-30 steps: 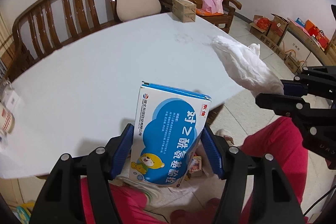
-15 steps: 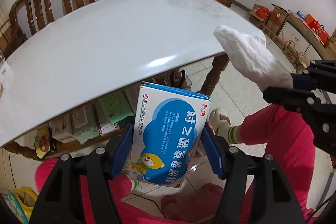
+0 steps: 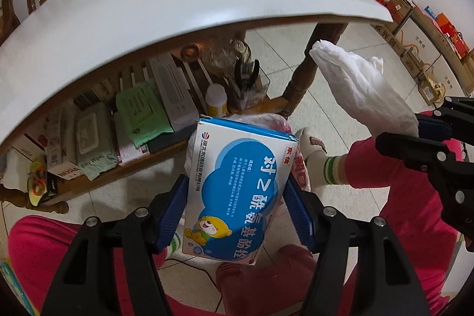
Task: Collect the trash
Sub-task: 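Carry the blue box and white tissue down over the white bag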
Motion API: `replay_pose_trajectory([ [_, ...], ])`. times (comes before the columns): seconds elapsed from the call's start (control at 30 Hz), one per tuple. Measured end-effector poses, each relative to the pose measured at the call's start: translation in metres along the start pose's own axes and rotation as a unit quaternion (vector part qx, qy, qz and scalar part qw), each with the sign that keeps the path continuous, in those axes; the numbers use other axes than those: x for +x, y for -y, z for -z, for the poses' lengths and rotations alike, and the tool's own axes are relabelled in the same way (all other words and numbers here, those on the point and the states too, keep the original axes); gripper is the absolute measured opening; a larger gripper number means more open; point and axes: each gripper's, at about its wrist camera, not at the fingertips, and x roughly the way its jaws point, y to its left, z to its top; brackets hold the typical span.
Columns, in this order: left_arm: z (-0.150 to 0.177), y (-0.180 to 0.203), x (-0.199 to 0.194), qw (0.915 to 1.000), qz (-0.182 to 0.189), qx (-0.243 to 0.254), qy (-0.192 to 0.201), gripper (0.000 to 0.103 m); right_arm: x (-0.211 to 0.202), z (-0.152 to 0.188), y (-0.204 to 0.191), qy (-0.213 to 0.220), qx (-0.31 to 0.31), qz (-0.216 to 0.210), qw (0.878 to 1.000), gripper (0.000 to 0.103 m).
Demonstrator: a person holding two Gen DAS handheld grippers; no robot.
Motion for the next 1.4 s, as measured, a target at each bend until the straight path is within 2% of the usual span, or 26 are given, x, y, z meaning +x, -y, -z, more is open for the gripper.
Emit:
replay_pose_trajectory([
  [0.33, -0.004, -0.004, 0.052, 0.9985, 0.011, -0.006, -0.053, 0.063, 0.048, 0.004, 0.017, -0.038, 0.024, 0.007, 0.999, 0.016],
  [0.57, -0.006, -0.009, 0.092, 0.9951, 0.016, -0.015, -0.097, 0.063, 0.087, 0.011, 0.032, -0.072, 0.053, -0.003, 0.996, 0.016],
  [1.03, -0.007, -0.024, 0.156, 0.9827, 0.026, -0.066, -0.171, 0.063, 0.153, 0.019, 0.05, -0.128, 0.076, -0.027, 0.988, 0.016],
  [1.4, -0.011, -0.035, 0.201, 0.9722, 0.031, -0.112, -0.203, 0.063, 0.186, 0.02, 0.059, -0.161, 0.095, -0.037, 0.982, 0.016],
])
